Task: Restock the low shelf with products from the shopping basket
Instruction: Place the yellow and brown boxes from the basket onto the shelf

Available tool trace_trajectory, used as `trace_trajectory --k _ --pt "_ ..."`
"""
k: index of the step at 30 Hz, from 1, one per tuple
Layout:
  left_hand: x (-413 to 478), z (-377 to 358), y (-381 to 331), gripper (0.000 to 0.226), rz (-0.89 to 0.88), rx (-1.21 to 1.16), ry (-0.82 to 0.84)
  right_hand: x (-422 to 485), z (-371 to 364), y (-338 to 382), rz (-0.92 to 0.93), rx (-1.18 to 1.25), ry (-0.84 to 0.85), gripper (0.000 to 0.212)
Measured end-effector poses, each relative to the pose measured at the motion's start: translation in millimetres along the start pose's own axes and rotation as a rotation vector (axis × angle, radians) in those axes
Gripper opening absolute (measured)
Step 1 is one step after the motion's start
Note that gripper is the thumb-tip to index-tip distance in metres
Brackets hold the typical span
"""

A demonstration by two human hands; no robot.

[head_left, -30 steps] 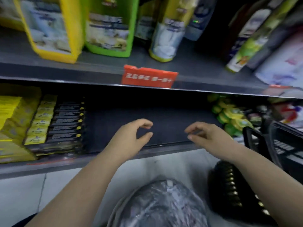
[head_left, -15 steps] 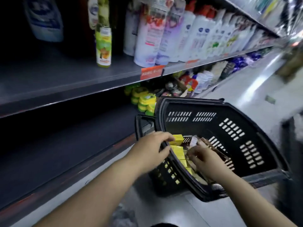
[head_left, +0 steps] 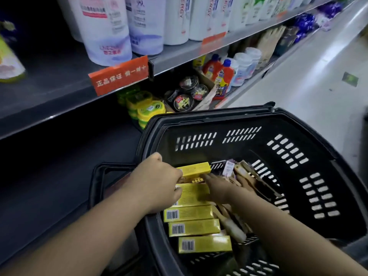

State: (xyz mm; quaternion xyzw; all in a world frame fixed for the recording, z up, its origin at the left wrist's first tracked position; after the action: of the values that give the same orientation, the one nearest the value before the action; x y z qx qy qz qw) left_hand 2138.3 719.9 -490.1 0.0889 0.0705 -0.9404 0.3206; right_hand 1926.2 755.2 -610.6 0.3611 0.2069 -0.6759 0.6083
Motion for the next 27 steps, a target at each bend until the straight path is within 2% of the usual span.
trace_trajectory --k 3,9,13,17,22,25,27 --pt "0 -3 1 0.030 -0.003 -0.019 -0.002 27 -14 4 0.036 -0.073 0.104 0.082" --pt "4 0 -3 0.035 0.048 -0.020 0.070 35 -19 -1 -0.014 -0.191 0.064 0.090" --pt "10 0 -7 0.036 0.057 -0.019 0.115 25 -13 -10 -0.005 0.033 0.065 0.076" --pt "11 3 -8 0.037 0.065 -0.009 0.141 -11 18 -13 -0.001 0.114 -0.007 0.055" --pt "14 7 -16 0.040 0.084 -0.061 0.116 -79 53 -17 0.172 0.614 -0.070 0.040" --pt "15 5 -26 0.062 0.087 -0.118 0.016 -99 48 -8 0.311 1.084 0.034 0.029" --pt "18 3 -33 0.076 0.098 -0.121 -0.011 -99 47 -7 0.336 1.313 0.115 0.020"
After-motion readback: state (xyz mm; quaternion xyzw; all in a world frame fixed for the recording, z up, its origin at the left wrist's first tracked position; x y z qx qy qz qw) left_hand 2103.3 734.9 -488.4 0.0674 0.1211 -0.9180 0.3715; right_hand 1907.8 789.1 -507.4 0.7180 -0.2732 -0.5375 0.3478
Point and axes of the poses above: each hand's wrist, its own x-axis towards the middle knuckle, its own z-axis out of the back of the hand, y = z × x, the point moved 1 cm from there along x, towards the middle knuckle, and after that the axes turned 9 degrees about y, right-handed, at the moved point
